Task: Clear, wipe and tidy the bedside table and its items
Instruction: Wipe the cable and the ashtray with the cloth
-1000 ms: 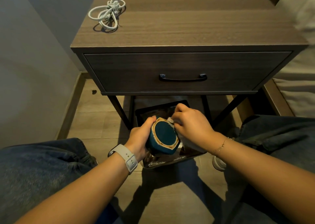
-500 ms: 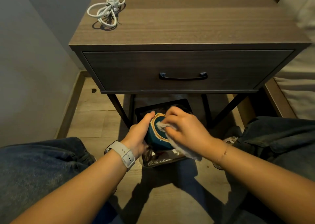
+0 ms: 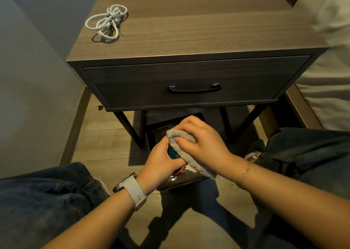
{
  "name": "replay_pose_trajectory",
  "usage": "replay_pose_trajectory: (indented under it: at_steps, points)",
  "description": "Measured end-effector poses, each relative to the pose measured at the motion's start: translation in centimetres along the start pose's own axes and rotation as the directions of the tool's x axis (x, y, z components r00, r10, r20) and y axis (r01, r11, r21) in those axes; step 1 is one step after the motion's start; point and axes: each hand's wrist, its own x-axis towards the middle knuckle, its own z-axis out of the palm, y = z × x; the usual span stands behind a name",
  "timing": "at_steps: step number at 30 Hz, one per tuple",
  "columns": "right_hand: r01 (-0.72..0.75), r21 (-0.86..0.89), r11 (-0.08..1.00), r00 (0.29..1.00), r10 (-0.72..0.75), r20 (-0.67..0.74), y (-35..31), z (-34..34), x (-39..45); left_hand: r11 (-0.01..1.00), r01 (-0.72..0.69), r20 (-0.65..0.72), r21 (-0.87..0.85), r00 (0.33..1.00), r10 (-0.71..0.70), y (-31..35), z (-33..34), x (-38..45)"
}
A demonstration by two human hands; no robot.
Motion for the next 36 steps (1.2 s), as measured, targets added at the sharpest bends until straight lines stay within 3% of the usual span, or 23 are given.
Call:
replay_pose_trajectory:
  at_steps: [6,9,11,13,18,21,24,28,30,32,33,36]
  points:
    - [-0.268,-0.104,0.958,0.962,0.260,-0.086,4.0,-0.3,1.0,0.996,0.044,-0.036,0.078,0.999,-0.041,-0.6,-0.4,0.0]
    - [-0.085,-0.050,0.995,0.983,0.076,-0.166,1.6,-0.5,1.0,0.999,0.025,-0.008,0.047,1.000,-0.024,-0.4,-0.7,0.5]
    - [0.028,-0.104,0.994,0.999,-0.032,-0.043,0.1,0.1,0.1,0.999,-0.023,0.006,0.046,1.000,0.023,-0.3,-0.7,0.7]
    - [0.025,-0.161,0.987,0.999,-0.021,0.027,0.7,1.1,-0.5,0.996,-0.026,0.003,0.082,1.000,0.026,-0.2,-0.5,0.6]
    - [-0.173,-0.256,0.951,0.983,0.182,0.013,4.3,0.4,1.2,0.992,0.023,-0.032,0.123,0.999,-0.019,-0.3,-1.1,-0.1]
    - [-0.073,-0.158,0.985,0.991,0.055,-0.119,2.4,-0.5,1.7,0.998,0.037,-0.010,0.044,0.999,-0.037,-0.1,-1.5,0.1]
    - [0.105,-0.134,0.985,0.994,-0.110,-0.028,-0.5,0.0,0.2,1.000,-0.011,-0.001,0.024,1.000,0.011,0.1,-1.6,0.2]
    - [-0.030,-0.070,0.997,0.998,0.035,0.059,2.2,1.0,0.2,0.996,0.084,-0.021,-0.001,0.996,-0.084,0.0,-1.5,0.0]
    - [-0.137,-0.154,0.978,0.982,0.155,0.107,4.8,0.9,0.4,0.981,0.160,-0.015,-0.109,0.987,-0.162,0.2,-1.9,-0.3]
    - [-0.224,-0.240,0.945,0.955,0.263,0.141,6.4,1.1,0.1,0.925,0.222,0.000,-0.309,0.972,-0.233,1.1,-2.6,-0.6]
    - [-0.281,-0.183,0.942,0.950,0.300,0.086,6.6,1.1,0.1,0.854,0.262,0.031,-0.450,0.960,-0.278,1.5,-3.0,-0.5]
    - [-0.340,0.106,0.934,0.922,0.354,-0.159,4.8,0.0,1.4,0.445,0.392,0.203,-0.805,0.888,-0.414,2.4,-4.1,0.3]
